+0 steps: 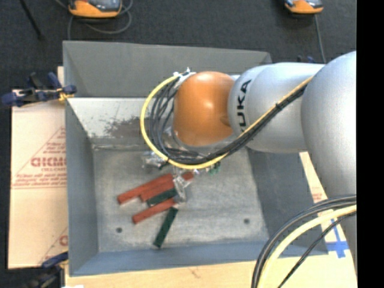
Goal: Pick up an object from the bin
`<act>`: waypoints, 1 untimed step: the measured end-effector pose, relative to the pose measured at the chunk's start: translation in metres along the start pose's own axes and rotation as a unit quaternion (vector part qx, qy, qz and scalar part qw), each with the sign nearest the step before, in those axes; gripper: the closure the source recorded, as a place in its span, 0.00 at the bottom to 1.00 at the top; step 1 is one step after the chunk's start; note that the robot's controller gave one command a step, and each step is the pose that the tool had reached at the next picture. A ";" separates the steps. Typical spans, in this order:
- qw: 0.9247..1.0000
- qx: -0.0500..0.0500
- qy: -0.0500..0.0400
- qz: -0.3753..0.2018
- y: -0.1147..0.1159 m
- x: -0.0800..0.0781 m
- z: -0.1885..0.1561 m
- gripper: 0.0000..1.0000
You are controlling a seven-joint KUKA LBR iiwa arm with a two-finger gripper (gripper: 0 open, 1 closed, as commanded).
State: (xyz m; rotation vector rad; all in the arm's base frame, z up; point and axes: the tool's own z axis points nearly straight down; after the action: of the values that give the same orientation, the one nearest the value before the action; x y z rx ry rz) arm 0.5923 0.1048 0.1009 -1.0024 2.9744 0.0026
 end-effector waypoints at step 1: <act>0.998 0.003 -0.002 -0.067 -0.002 -0.048 0.029 0.00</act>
Offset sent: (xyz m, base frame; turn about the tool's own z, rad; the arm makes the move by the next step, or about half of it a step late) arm 0.0362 0.0276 -0.0309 -0.1379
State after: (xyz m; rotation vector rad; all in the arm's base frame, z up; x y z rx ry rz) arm 0.6317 0.1317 0.0723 -1.1985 2.8945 -0.0034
